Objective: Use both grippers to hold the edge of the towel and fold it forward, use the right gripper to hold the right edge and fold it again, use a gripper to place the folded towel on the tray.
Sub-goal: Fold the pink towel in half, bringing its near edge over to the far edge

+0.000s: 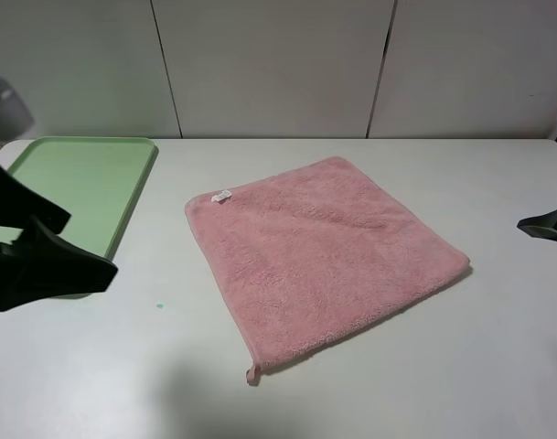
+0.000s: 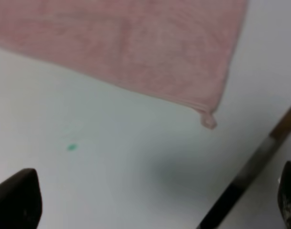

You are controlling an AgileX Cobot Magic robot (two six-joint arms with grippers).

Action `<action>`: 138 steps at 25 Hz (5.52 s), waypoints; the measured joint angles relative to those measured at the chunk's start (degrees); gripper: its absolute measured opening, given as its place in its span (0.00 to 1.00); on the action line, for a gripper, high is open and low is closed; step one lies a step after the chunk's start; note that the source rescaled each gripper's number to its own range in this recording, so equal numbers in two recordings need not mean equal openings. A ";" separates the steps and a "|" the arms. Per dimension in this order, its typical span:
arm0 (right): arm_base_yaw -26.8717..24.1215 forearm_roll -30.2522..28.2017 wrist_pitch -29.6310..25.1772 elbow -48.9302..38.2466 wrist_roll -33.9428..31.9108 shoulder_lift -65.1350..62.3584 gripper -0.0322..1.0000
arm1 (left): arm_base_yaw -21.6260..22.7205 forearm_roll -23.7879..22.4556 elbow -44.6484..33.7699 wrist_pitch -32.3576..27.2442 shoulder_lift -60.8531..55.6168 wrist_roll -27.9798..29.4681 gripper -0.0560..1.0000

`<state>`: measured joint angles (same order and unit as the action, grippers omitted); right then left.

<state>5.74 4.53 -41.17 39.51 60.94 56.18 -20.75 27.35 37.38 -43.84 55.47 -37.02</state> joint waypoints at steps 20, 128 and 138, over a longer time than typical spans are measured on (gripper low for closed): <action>0.00 -1.11 1.24 0.02 4.86 11.20 1.00 | -30.91 -29.99 25.06 3.55 39.77 4.88 0.99; 0.00 -4.53 22.33 0.52 24.65 47.13 1.00 | -41.90 -33.51 31.76 4.26 64.60 27.60 0.95; 0.00 -4.53 22.32 0.96 24.65 48.23 1.00 | -41.90 -33.11 31.76 4.26 64.60 27.60 0.95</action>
<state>5.74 0.00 -18.85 40.46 85.59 104.41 -62.65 -5.76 69.13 -39.57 120.07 -9.42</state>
